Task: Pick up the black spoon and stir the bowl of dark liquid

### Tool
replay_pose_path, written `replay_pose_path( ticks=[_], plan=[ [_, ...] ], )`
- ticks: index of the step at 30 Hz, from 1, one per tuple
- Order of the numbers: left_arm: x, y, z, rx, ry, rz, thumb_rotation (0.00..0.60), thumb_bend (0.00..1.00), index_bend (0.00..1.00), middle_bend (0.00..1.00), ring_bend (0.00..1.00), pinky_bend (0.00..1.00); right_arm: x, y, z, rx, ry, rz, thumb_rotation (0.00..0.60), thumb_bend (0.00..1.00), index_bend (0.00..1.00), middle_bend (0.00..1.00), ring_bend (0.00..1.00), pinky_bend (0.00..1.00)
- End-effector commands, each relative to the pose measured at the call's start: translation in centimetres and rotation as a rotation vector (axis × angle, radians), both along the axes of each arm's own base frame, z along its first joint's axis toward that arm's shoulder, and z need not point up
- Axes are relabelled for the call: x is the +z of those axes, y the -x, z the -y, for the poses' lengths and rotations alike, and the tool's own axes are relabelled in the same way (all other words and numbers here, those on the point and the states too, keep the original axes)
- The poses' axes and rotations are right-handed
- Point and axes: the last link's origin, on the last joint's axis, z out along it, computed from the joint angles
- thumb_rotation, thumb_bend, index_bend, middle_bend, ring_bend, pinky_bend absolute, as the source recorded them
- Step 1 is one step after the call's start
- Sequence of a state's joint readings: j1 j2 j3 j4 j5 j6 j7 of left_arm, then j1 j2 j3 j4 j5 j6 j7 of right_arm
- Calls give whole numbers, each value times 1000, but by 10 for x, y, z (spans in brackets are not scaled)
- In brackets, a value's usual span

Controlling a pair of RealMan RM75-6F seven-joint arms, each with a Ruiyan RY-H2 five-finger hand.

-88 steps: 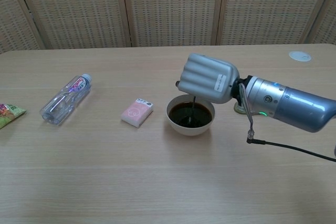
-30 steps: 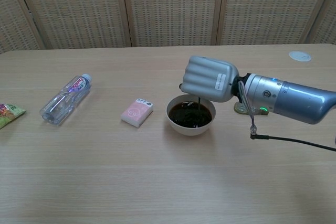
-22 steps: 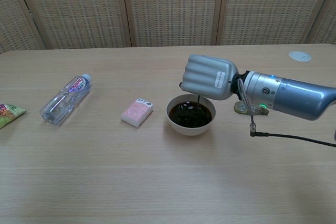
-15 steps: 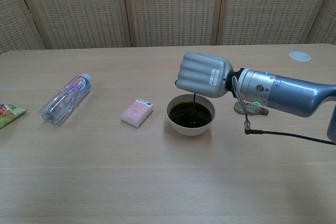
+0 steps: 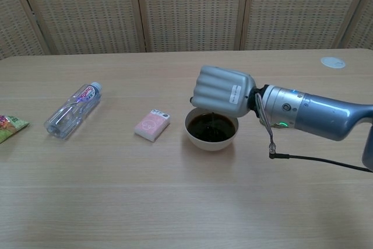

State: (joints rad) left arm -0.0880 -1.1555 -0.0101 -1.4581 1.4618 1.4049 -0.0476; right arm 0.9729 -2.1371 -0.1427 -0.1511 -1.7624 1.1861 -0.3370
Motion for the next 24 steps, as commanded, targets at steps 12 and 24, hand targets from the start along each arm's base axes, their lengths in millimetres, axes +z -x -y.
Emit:
replay_pose_path(
  ticks=[12, 24],
  plan=[
    [-4, -5, -5, -14, 12, -2, 600, 406, 52, 0, 0, 0, 16, 17, 8, -17, 19, -27, 600, 679, 834, 921, 933, 1000],
    [-3, -2, -3, 1, 7, -6, 600, 406, 52, 0, 0, 0, 16, 6, 16, -2, 20, -41, 600, 678, 834, 921, 932, 1000]
  ],
)
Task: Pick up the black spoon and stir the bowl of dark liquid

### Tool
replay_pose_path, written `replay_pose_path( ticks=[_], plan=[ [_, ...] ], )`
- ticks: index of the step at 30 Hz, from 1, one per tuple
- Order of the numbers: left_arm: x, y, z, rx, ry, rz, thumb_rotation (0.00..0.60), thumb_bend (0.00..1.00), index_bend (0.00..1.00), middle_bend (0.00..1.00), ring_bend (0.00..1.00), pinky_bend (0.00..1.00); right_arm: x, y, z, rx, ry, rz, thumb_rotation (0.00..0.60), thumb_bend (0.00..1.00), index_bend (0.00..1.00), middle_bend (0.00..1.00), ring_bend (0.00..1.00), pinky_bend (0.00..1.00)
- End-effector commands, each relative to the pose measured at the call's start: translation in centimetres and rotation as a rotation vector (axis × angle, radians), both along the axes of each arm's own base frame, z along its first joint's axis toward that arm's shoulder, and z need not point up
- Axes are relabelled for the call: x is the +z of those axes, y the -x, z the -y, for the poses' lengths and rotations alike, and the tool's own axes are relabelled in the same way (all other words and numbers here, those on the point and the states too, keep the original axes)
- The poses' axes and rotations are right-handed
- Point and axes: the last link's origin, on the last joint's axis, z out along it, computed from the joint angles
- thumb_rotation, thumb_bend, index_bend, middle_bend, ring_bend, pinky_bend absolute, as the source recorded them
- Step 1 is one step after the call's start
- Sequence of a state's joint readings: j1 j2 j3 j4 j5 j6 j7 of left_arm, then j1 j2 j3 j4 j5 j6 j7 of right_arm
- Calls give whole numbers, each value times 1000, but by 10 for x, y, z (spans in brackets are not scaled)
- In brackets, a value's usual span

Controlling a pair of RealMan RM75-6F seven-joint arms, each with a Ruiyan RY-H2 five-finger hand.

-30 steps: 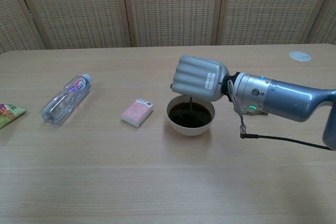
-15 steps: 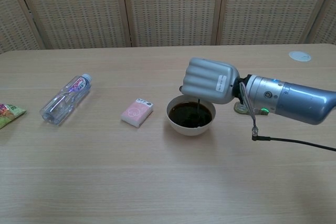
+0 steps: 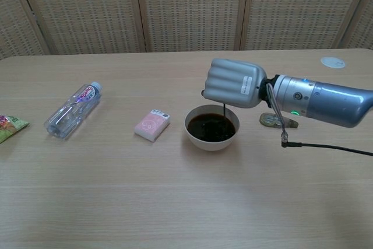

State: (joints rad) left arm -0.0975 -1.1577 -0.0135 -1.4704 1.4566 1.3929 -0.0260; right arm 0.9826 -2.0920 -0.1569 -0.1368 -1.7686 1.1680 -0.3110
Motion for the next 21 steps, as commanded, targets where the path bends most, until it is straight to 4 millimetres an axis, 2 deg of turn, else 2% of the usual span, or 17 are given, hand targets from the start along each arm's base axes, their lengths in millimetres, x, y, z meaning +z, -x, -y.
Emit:
replay_pose_path(
  ticks=[1, 13, 21],
  plan=[
    [0, 1, 1, 5, -2, 1, 600, 407, 52, 0, 0, 0, -1, -3, 0, 2, -4, 3, 600, 678, 834, 921, 932, 1000],
    [3, 5, 6, 16, -10, 4, 600, 406, 52, 0, 0, 0, -16, -15, -6, 16, -29, 4, 600, 679, 835, 921, 933, 1000],
    [3, 5, 6, 13, -13, 6, 600, 406, 52, 0, 0, 0, -16, -13, -11, 18, -42, 27, 600, 678, 834, 920, 933, 1000]
  ],
)
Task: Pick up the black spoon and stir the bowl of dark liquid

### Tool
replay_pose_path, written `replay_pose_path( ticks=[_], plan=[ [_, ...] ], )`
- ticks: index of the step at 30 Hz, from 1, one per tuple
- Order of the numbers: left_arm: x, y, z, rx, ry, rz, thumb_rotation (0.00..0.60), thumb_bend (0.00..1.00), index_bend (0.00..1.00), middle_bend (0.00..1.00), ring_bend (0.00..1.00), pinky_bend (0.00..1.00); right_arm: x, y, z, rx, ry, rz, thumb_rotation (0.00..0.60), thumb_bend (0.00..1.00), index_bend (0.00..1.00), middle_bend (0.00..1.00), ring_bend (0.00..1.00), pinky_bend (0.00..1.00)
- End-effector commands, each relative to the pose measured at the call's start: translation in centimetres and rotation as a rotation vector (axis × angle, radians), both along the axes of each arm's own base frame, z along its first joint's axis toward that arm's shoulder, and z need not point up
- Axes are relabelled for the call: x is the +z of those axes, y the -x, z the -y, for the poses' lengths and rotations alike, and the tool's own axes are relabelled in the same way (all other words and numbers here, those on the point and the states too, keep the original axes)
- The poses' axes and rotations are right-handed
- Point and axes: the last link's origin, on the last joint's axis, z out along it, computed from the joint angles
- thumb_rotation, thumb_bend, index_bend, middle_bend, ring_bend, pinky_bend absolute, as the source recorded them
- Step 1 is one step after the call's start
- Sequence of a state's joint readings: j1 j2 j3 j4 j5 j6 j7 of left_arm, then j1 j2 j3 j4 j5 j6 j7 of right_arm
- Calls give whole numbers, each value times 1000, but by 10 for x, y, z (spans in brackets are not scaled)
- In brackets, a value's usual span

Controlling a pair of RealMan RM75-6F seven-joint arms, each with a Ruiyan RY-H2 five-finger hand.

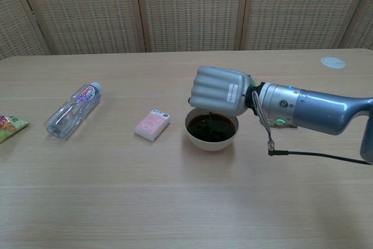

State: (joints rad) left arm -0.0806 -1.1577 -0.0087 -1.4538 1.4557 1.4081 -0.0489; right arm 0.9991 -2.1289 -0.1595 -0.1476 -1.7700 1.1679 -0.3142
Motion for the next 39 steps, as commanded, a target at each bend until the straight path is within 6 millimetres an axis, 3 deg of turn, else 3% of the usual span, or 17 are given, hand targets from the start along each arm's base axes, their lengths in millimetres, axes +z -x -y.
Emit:
replay_pose_path(
  ticks=[1, 12, 28, 33, 39],
  plan=[
    [0, -1, -1, -3, 0, 1, 600, 406, 52, 0, 0, 0, 2, 2, -1, -2, -2, 11, 600, 678, 834, 921, 933, 1000],
    [-4, -6, -5, -23, 11, 5, 600, 405, 52, 0, 0, 0, 15, 11, 5, -22, 26, 31, 600, 678, 835, 921, 933, 1000],
    [-3, -5, -4, -17, 8, 4, 600, 407, 52, 0, 0, 0, 11, 8, 2, -25, 20, 45, 600, 678, 827, 913, 933, 1000],
    [-2, -5, -3, -18, 4, 5, 600, 406, 52, 0, 0, 0, 12, 8, 2, -24, 31, 47, 600, 667, 722, 907, 933, 1000],
    [-3, -6, -3, -23, 6, 7, 600, 406, 52, 0, 0, 0, 13, 10, 1, -29, 43, 61, 600, 509, 579, 900, 933, 1000]
  ],
)
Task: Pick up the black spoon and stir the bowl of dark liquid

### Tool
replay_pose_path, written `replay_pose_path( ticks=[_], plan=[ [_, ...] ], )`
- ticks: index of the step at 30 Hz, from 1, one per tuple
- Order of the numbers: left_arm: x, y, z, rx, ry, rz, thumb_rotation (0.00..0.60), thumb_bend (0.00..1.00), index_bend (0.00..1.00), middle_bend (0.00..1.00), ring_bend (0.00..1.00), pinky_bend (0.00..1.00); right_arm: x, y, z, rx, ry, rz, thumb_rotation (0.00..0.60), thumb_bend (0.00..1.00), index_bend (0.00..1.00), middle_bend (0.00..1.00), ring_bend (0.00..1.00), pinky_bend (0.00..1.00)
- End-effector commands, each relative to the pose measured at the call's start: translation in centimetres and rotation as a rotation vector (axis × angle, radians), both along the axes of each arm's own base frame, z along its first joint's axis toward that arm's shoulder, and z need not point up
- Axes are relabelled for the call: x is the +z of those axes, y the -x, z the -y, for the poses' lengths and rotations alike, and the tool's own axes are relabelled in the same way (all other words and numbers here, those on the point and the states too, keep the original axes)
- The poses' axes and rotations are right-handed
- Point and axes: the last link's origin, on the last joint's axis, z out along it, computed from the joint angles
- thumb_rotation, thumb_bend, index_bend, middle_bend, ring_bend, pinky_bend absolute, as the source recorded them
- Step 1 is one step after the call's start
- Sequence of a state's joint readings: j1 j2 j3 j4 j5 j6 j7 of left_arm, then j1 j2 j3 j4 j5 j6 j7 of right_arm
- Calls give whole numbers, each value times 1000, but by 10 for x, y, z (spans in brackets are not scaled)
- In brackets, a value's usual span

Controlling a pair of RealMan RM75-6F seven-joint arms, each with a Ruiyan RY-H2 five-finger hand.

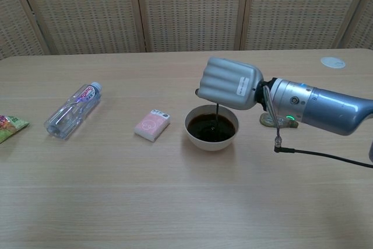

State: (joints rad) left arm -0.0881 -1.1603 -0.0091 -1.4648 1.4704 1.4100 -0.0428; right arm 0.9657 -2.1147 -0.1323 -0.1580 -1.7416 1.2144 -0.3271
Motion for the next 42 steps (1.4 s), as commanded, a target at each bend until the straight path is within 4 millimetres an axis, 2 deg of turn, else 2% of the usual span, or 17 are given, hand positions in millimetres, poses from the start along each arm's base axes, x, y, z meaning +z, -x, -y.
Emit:
replay_pose_path(
  ticks=[1, 5, 11, 16, 24, 29, 36, 42],
  plan=[
    [0, 0, 0, -1, -1, 1, 600, 406, 52, 0, 0, 0, 1, 0, 1, -4, 5, 3, 600, 474, 553, 900, 933, 1000],
    [0, 0, 0, 0, -1, 0, 600, 406, 52, 0, 0, 0, 2, 0, 1, -3, 10, 11, 600, 369, 515, 900, 932, 1000],
    [1, -1, 0, -2, -2, 0, 600, 406, 52, 0, 0, 0, 2, 1, 0, -8, 9, 20, 600, 320, 498, 899, 933, 1000],
    [1, 0, 1, 0, -4, -2, 600, 406, 52, 0, 0, 0, 6, 0, 2, -18, 24, 40, 600, 308, 482, 898, 933, 1000],
    [2, -2, 0, -5, -4, -1, 600, 406, 52, 0, 0, 0, 25, -3, 9, -43, 55, 166, 600, 309, 482, 884, 933, 1000],
    [2, -3, 0, -10, -5, -2, 600, 406, 52, 0, 0, 0, 37, -2, 13, -92, 52, 260, 600, 309, 482, 834, 925, 995],
    [4, -4, 0, -16, -14, 1, 600, 406, 52, 0, 0, 0, 54, 9, 17, -208, 38, 422, 600, 309, 482, 728, 795, 958],
    [6, -4, 1, -19, -22, 3, 600, 407, 52, 0, 0, 0, 67, 19, 14, -342, -18, 544, 600, 310, 482, 600, 638, 828]
  ],
)
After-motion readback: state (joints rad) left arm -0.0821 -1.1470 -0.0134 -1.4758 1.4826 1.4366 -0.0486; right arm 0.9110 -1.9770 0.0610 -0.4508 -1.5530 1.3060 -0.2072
